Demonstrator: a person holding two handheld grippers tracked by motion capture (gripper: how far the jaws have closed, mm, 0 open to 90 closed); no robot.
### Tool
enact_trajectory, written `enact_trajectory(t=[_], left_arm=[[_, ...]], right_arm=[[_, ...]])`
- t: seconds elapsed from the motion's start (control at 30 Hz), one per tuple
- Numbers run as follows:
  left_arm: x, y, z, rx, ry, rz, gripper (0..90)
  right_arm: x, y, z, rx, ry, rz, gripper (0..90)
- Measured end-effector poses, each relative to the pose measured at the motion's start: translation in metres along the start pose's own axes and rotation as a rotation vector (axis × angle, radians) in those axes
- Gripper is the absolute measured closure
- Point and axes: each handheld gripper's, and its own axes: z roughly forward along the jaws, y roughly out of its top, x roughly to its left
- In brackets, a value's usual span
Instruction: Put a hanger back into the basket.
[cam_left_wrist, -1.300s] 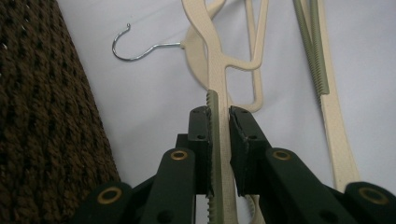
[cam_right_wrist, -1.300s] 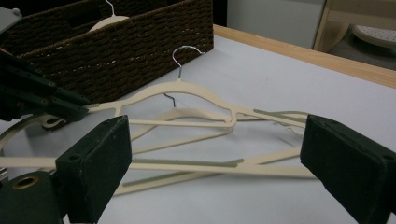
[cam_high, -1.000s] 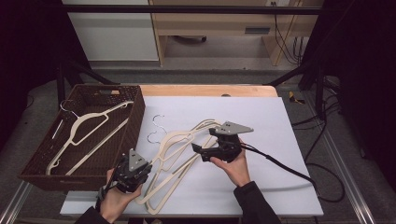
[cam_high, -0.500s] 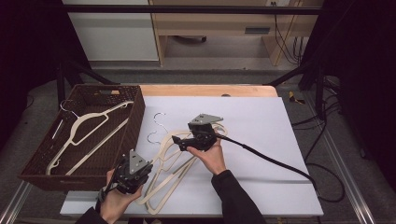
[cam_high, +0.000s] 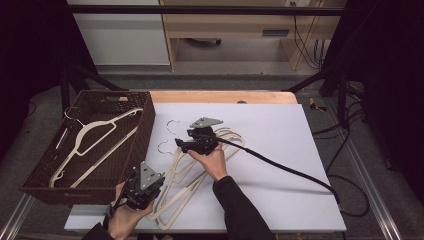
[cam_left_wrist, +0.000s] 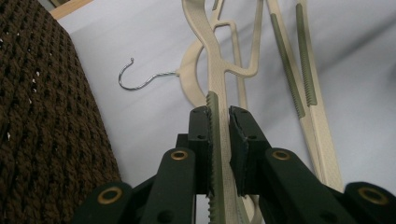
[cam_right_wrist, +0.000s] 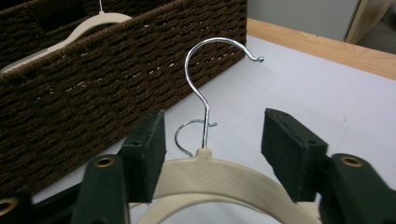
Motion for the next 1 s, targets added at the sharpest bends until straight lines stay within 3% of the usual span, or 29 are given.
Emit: enact_trajectory(t=[0.37,0.53,0.63,0.9,1.0], left_arm=[[-0.004,-0.001,0.001,0.004,-0.009,0.011,79.3],[-0.005,-0.001,0.001,0.008,-0.013,0.017,79.2],[-0.007,-0.002,0.001,0.010,-0.019,0.016,79.2],[-0.008,-0.004,0.003,0.019,-0.044,0.039,77.5],[-0.006,-0.002,0.002,0.014,-0.061,0.034,67.3]], right_arm=[[-0.002,-0.005,0.010,0.039,0.004,0.026,70.7],[-0.003,-0.004,0.010,0.057,0.047,0.050,83.4],[-0.003,-0.002,0.008,0.070,0.044,0.067,87.5],[0.001,0.000,0.000,0.067,0.027,0.056,88.9],[0.003,0.000,-0.002,0.062,0.019,0.041,89.1]])
